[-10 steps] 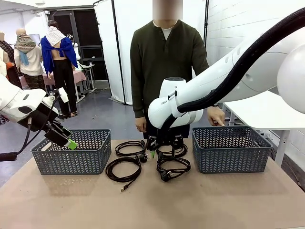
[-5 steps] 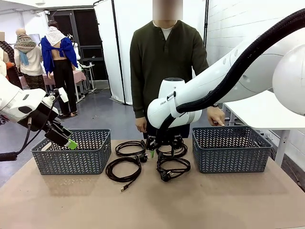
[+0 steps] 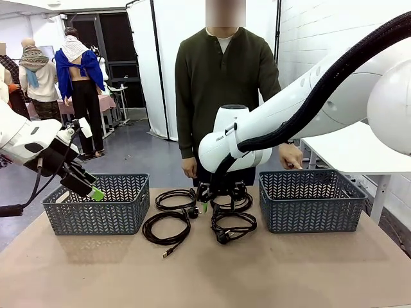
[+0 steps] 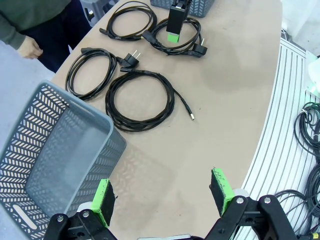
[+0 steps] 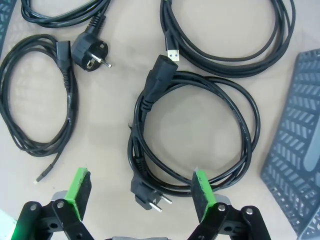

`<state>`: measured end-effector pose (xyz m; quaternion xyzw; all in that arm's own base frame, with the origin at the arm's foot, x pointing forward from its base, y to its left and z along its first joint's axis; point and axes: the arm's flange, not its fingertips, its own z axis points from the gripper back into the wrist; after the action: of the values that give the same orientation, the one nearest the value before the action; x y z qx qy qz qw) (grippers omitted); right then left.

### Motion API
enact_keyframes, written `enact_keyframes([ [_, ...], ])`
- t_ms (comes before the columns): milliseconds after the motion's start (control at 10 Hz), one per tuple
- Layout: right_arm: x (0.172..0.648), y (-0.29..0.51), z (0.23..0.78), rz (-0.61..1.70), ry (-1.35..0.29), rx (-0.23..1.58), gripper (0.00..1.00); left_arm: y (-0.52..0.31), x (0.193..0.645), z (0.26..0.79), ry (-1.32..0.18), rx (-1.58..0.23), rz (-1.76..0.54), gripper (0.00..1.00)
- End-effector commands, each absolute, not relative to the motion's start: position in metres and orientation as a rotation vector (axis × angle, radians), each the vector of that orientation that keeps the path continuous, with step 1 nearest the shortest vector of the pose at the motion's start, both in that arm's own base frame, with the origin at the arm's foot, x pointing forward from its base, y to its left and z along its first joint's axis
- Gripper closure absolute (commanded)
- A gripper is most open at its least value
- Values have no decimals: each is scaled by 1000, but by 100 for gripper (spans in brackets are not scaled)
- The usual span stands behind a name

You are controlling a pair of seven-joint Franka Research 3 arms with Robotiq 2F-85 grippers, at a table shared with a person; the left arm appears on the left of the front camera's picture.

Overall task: Organize the cables according to human instructions.
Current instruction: Pick up a bundle of cables and place it in the basket indicated by the human.

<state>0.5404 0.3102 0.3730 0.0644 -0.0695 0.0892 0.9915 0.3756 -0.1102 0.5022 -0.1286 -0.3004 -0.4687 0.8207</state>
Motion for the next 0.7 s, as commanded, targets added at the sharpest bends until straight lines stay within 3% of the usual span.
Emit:
enact_keyframes([
  [0,542,313,371,169,-146,135,0,-107,377,498,-645,-287,-1020,0],
  [600,545,319,349,168,-184,146,0,-107,377,498,-645,-287,-1020,0],
])
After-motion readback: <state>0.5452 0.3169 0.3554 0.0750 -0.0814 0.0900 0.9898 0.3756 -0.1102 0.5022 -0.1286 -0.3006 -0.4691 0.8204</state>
